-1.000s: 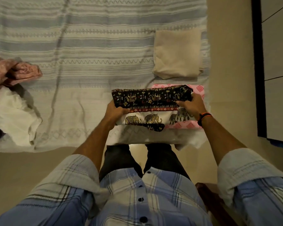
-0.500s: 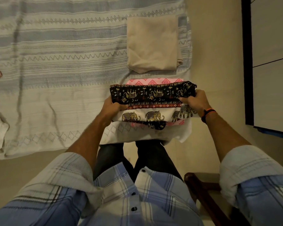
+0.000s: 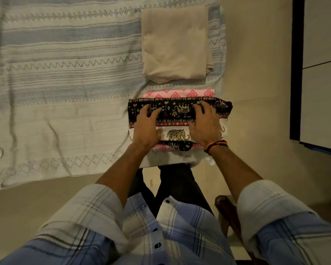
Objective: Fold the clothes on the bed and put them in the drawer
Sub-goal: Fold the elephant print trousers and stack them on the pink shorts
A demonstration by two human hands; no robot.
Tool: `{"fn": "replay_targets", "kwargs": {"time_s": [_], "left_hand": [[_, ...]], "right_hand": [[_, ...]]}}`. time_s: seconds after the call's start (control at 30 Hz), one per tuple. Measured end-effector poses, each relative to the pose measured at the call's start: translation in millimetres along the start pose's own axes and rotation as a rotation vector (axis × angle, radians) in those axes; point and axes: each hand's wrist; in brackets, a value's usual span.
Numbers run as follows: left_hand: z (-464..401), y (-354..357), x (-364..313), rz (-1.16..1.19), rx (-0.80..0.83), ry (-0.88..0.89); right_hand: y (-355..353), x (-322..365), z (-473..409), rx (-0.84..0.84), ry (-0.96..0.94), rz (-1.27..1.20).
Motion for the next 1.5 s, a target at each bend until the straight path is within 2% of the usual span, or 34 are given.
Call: {"fn": "replay_targets", "kwargs": {"time_s": [0.17, 0.43, 0.67, 0.83, 1.07, 1.37, 1.5], "left_hand": [[-3, 22, -8, -0.069, 0.142, -0.031], [-12, 32, -7, -0.073, 0.164, -0.059], [-7, 11, -12, -0.019, 0.213, -0.092], [13, -17, -13, 0.057, 0.119, -0.109], [60, -69, 2, 0.209, -0.021, -0.156], [133, -124, 75, 0.281, -0.181, -0.225], [181, -150, 129, 0.326, -0.259, -0.268]], "right_hand": [[20, -6, 7, 0.126, -0.034, -0.009], [34, -19, -3, 0.185, -0.041, -0.089], [13, -16, -4, 0.205, -0.033, -0.132], [-13, -3, 4, 0.172, -0.023, -0.206], [-55, 39, 37, 0.085, -0.117, -0.286], [-71, 129, 98, 0.021, -0.292, -0.323], [-65, 181, 142, 0.029, -0.347, -0.360]]}}
Point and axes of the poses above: each hand's wrist, its own z-axis away from the middle knuckle, its own y-axis out of the palm, x = y × z, and after that the axes turned 12 degrees about -x, right-handed
